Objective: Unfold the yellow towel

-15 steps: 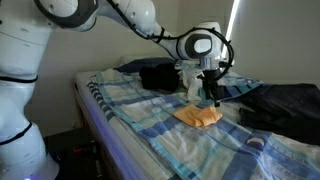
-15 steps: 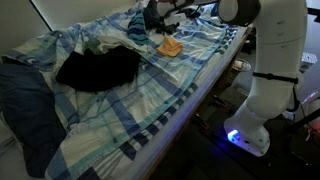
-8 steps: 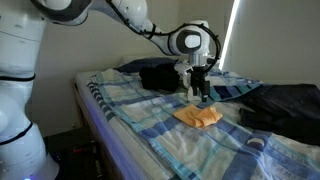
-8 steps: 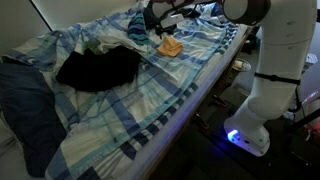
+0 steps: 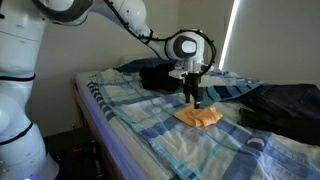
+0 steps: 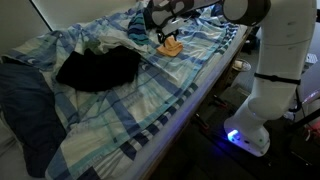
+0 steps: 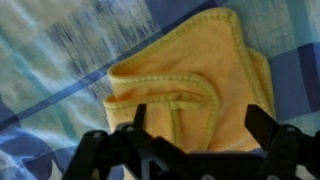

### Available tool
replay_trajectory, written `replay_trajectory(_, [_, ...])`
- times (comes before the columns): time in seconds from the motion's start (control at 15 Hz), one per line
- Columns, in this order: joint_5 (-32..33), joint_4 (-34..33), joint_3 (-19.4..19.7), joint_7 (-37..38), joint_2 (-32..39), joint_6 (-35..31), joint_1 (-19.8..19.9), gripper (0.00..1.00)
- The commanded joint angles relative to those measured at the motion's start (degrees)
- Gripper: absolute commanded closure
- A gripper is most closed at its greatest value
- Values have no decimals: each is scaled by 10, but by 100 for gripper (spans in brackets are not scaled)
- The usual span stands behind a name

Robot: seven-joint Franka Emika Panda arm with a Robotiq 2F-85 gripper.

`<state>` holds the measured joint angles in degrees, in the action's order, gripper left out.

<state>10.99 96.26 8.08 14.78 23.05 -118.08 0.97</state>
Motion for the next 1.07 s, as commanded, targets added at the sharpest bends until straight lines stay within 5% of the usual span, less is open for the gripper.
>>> replay_trajectory(0.0, [15, 9, -1, -5, -1, 25, 0, 0])
replay_trajectory(1.0, [39, -9, 3, -1, 45, 7, -2, 0])
